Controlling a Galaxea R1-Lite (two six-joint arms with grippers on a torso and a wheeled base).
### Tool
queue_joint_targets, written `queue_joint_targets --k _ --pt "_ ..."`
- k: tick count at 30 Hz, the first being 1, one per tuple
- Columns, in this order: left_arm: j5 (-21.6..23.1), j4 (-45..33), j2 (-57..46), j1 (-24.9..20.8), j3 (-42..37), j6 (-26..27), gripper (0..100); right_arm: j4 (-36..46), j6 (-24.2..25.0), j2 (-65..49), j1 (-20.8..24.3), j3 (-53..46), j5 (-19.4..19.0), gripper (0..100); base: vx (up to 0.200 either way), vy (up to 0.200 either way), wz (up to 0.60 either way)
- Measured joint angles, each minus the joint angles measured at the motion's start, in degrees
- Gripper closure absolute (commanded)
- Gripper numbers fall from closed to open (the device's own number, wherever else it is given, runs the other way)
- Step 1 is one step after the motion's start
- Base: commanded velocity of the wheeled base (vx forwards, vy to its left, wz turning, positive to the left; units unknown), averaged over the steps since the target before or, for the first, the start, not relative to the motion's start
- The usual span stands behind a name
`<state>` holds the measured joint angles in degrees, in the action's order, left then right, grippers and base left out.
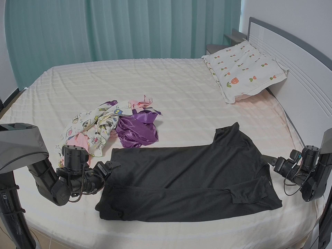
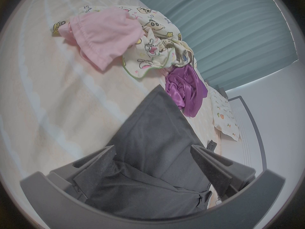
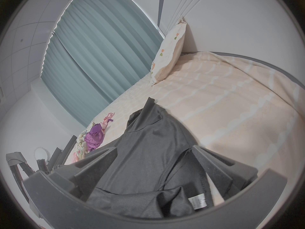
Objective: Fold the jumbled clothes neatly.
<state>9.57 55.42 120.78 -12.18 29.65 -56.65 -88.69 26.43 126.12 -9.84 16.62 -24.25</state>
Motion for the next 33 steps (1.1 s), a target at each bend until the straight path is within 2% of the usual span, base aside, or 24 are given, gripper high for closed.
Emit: queue_joint_targets --k 12,19,27,33 --pt "-4.2 -0.1 -1.0 0.1 2.2 0.7 0 -0.1 0.0 -0.2 0.1 -0.4 0.0 0 0.0 0.0 0.0" --pt "-4.5 -7.3 -3.9 2.2 6.0 6.8 0 0.0 0.0 -0.2 0.1 -0.4 0.0 0 0.0 0.0 0.0" --pt "-4.4 -12.8 -3.0 5.0 11.8 10.9 0 0.0 0.0 -0.2 0.5 -0.5 0.0 0 0.0 0.0 0.0" --pt "-4.4 -12.9 -2.0 5.5 11.6 10.8 0 -0.1 0.0 -0.1 0.5 -0.5 0.0 0 -0.2 0.0 0.0"
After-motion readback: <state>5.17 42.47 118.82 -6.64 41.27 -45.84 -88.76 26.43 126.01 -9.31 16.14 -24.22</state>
